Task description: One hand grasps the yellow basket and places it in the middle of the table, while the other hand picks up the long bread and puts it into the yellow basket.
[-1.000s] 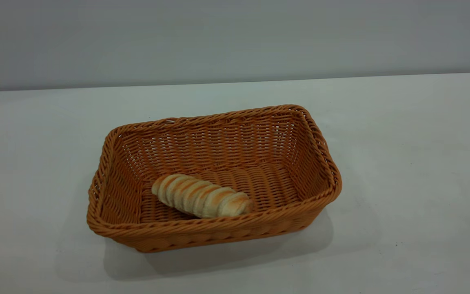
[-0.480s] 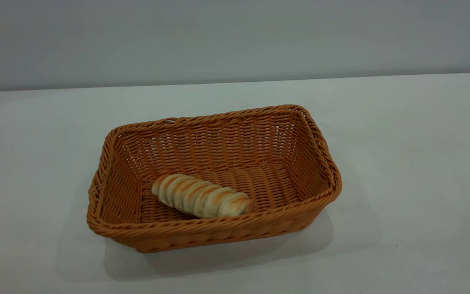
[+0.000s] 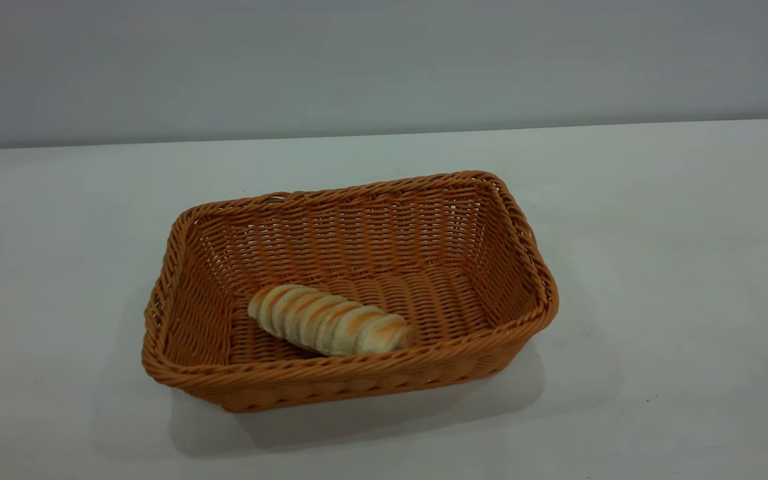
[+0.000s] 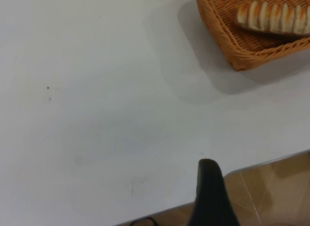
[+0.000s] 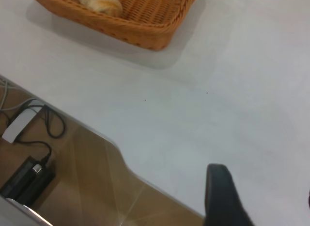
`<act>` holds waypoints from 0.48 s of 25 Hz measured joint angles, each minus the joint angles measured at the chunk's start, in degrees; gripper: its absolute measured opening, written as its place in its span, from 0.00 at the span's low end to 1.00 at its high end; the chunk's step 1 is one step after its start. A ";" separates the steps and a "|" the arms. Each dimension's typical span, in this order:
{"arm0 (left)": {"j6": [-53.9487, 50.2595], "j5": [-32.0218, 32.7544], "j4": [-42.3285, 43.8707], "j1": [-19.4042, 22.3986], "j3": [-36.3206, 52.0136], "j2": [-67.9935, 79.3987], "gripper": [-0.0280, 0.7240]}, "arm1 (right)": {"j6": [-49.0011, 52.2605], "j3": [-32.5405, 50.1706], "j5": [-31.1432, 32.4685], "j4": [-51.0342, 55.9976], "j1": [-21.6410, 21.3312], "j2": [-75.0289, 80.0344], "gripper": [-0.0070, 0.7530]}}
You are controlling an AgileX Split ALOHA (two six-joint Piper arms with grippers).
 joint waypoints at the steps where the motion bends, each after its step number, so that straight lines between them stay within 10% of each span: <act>1: -0.01 0.00 0.00 0.00 0.00 0.00 0.78 | 0.00 0.00 0.00 0.00 0.00 0.00 0.62; 12: -0.01 0.00 0.00 1.87 0.00 -0.20 0.78 | 0.00 0.06 0.00 0.00 -4.92 -0.07 0.62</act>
